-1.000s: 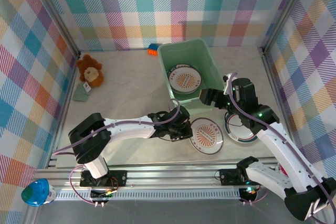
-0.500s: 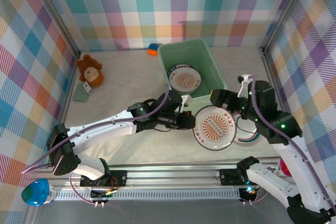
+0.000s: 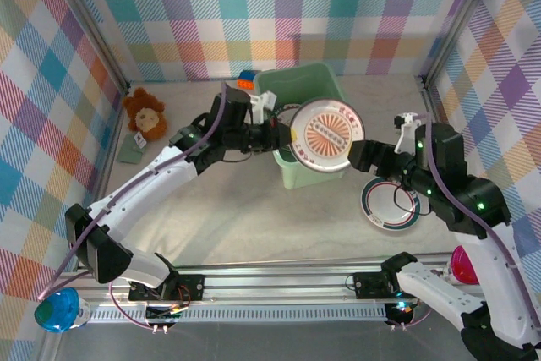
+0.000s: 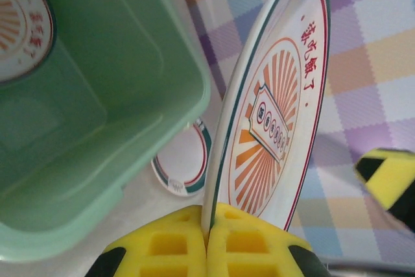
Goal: Place the plates into the plastic bin on the countertop
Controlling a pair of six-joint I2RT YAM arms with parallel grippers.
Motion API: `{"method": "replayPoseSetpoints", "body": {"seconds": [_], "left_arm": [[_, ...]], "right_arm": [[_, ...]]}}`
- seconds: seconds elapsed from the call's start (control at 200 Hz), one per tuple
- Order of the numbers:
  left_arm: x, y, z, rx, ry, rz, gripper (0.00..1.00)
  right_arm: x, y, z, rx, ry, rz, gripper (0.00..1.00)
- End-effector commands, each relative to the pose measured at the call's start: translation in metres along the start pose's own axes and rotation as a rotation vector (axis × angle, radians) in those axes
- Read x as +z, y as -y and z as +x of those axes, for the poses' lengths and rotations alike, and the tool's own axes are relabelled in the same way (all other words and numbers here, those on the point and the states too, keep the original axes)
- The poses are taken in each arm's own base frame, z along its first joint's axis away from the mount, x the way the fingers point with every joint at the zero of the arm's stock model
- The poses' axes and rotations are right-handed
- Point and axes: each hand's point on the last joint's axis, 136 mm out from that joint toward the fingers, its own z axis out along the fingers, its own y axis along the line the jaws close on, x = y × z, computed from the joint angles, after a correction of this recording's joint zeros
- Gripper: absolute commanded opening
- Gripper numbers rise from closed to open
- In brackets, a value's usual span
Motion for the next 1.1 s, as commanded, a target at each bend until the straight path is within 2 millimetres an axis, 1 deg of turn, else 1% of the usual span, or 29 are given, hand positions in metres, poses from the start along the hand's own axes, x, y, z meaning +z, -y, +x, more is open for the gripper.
{"method": "replayPoseSetpoints", "body": {"seconds": [0.0, 0.055, 0.11, 0.13, 0.245, 0.32, 0.415, 0.525, 0.6, 0.69, 0.77, 0.825, 0.855, 0.905, 0.96, 1.015, 1.045, 1.06, 1.095], "left_arm": [[-0.007, 0.031, -0.034, 0.056, 0.043, 0.129, 0.00], [-0.005, 0.033, -0.044, 0.053, 0.051, 0.147, 0.00], [-0.002, 0.032, -0.048, 0.037, 0.043, 0.157, 0.00], [-0.002, 0.037, -0.054, 0.047, 0.060, 0.181, 0.00], [0.004, 0.035, -0.061, 0.023, 0.059, 0.203, 0.00], [0.006, 0.032, -0.066, 0.008, 0.060, 0.213, 0.00], [0.008, 0.029, -0.071, -0.009, 0.066, 0.221, 0.00], [0.012, 0.023, -0.077, -0.024, 0.068, 0.222, 0.00], [0.017, 0.017, -0.079, -0.032, 0.065, 0.217, 0.00], [0.023, 0.013, -0.082, -0.047, 0.055, 0.222, 0.00], [0.028, 0.007, -0.086, -0.067, 0.049, 0.225, 0.10], [0.031, 0.002, -0.088, -0.074, 0.048, 0.219, 0.20], [0.032, -0.002, -0.090, -0.076, 0.051, 0.209, 0.29], [0.030, -0.008, -0.096, -0.074, 0.069, 0.191, 0.46], [0.025, -0.017, -0.105, -0.073, 0.111, 0.157, 0.61], [0.019, -0.026, -0.113, -0.064, 0.155, 0.118, 0.83], [0.016, -0.032, -0.118, -0.059, 0.176, 0.094, 0.97], [0.015, -0.034, -0.120, -0.054, 0.186, 0.082, 1.00], [0.011, -0.040, -0.124, -0.045, 0.207, 0.051, 1.00]], "right_arm": [[0.022, -0.005, -0.003, 0.015, -0.027, -0.015, 0.82], [0.034, -0.008, -0.008, 0.024, -0.023, -0.029, 0.80], [0.044, -0.011, -0.015, 0.036, -0.006, -0.041, 0.78], [0.048, -0.011, -0.018, 0.043, 0.002, -0.043, 0.76], [0.064, -0.013, -0.037, 0.086, 0.060, -0.067, 0.69], [0.074, -0.008, -0.044, 0.129, 0.086, -0.059, 0.61], [0.082, 0.002, -0.052, 0.190, 0.122, -0.044, 0.53], [0.088, 0.009, -0.056, 0.251, 0.159, -0.050, 0.42], [0.091, 0.008, -0.060, 0.267, 0.181, -0.071, 0.37], [0.098, 0.005, -0.063, 0.270, 0.182, -0.089, 0.27], [0.108, 0.003, -0.065, 0.271, 0.171, -0.100, 0.15], [0.114, 0.002, -0.067, 0.276, 0.170, -0.106, 0.13], [0.117, 0.002, -0.069, 0.280, 0.176, -0.111, 0.10], [0.121, 0.002, -0.073, 0.287, 0.193, -0.110, 0.05], [0.124, 0.006, -0.079, 0.308, 0.221, -0.095, 0.01], [0.129, 0.009, -0.084, 0.340, 0.242, -0.087, 0.00], [0.133, 0.008, -0.087, 0.359, 0.248, -0.094, 0.00], [0.135, 0.008, -0.088, 0.367, 0.249, -0.096, 0.00], [0.142, 0.011, -0.089, 0.391, 0.248, -0.085, 0.00]]}}
